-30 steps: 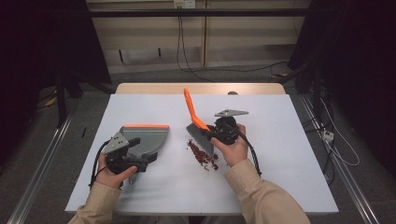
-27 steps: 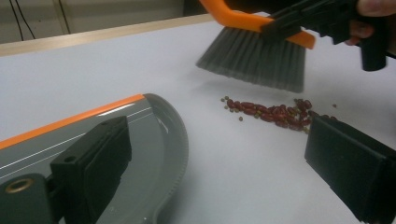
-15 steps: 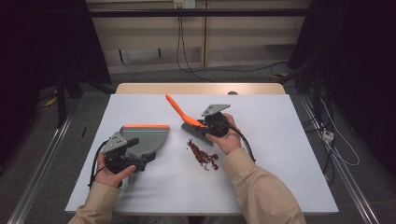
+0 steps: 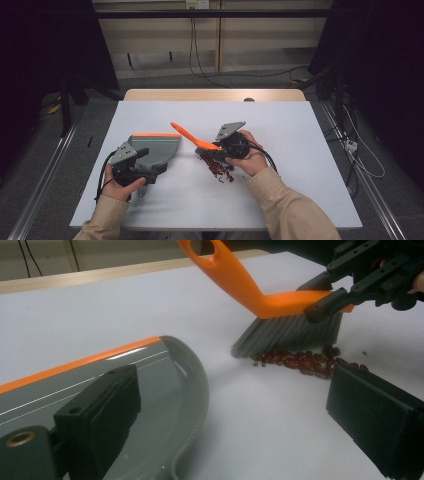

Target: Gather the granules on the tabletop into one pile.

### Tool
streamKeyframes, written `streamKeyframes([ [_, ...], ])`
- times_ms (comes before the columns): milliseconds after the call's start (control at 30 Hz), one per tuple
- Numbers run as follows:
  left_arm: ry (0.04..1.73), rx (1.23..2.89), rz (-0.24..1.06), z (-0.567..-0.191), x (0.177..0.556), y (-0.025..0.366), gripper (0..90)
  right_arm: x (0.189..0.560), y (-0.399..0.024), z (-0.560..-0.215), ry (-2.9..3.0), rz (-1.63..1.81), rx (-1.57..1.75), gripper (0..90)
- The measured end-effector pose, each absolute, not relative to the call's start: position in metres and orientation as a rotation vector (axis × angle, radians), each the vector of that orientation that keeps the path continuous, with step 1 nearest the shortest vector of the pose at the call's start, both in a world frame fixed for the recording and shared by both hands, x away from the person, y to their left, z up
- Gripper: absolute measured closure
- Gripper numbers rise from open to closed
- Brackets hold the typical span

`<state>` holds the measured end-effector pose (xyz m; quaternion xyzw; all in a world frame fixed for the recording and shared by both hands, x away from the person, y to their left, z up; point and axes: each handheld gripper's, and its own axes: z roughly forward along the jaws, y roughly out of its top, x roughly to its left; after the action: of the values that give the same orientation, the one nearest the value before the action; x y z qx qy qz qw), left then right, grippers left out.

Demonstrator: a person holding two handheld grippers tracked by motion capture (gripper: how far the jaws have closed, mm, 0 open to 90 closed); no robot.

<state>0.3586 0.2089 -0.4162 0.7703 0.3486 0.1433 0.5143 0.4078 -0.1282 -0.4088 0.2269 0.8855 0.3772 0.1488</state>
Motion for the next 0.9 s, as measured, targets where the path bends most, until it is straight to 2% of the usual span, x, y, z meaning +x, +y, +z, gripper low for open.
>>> streamKeyframes([
  [200, 0.828, 1.854, 0.345, -0.416, 0.358, 0.207, 7.2, 0.402, -0.146, -0.403, 2.407, 1.183, 0.808, 71.2],
  [467, 0.816, 1.857, 0.335, -0.416, 0.359, 0.206, 7.2, 0.374, -0.172, -0.392, 2.211, 1.228, 1.055, 71.3],
  [900, 0.799, 1.855, 0.332, -0.414, 0.356, 0.203, 7.2, 0.346, -0.193, -0.407, 2.074, 1.189, 1.276, 71.2],
])
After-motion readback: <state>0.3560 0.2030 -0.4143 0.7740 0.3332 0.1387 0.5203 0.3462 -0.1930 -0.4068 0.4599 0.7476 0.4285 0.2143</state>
